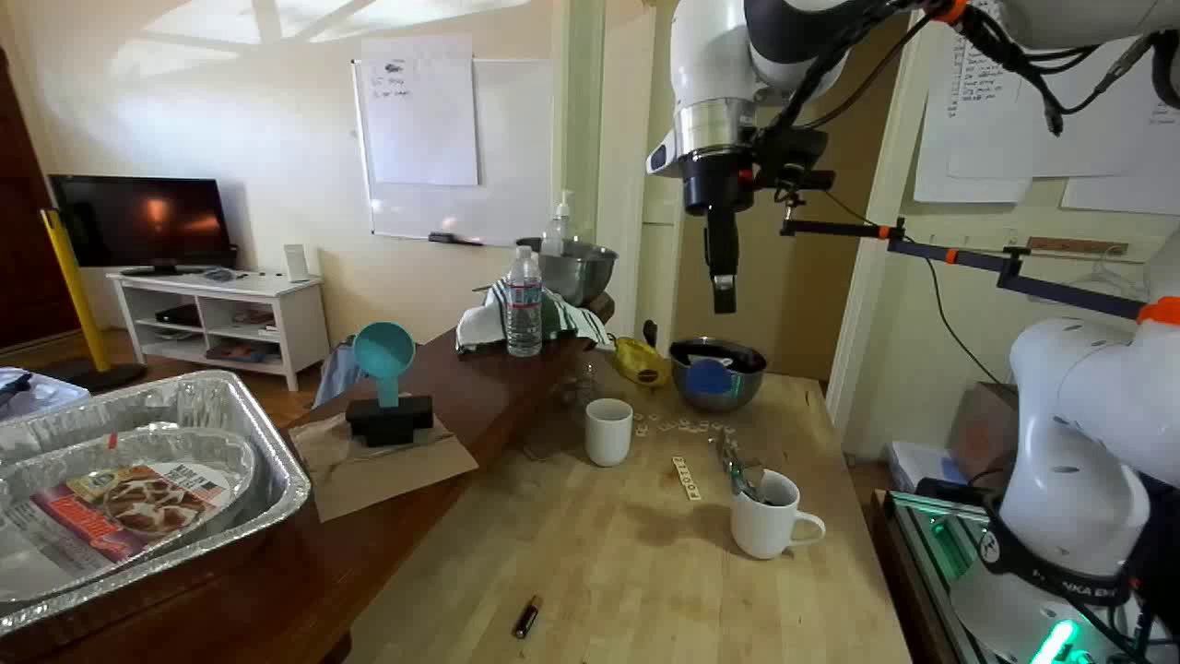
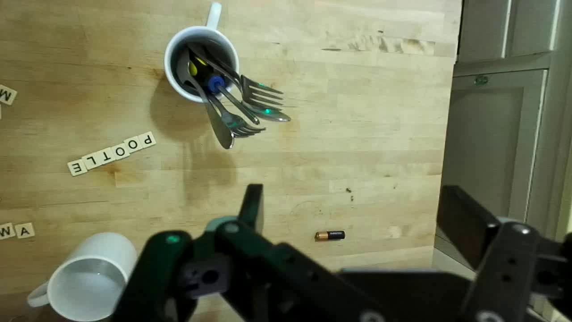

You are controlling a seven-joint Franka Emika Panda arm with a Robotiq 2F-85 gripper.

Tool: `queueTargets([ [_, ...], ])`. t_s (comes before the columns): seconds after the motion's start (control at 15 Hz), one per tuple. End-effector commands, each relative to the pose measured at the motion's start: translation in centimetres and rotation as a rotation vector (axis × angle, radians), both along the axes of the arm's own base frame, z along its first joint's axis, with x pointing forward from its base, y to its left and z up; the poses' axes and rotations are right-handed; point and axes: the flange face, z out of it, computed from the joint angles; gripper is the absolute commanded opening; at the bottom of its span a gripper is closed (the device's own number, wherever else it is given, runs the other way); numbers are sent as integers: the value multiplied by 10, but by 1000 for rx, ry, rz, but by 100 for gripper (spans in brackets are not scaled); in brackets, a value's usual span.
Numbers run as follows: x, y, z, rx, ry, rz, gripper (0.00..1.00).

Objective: Take the black and grey cloth out of the bowl and place it on the countertop.

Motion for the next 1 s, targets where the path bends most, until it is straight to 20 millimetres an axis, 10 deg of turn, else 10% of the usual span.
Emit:
queueTargets([
  [0.0, 0, 0, 1, 0, 1, 0, 100],
  [0.93, 16, -219, -46, -54, -26, -635, 100],
])
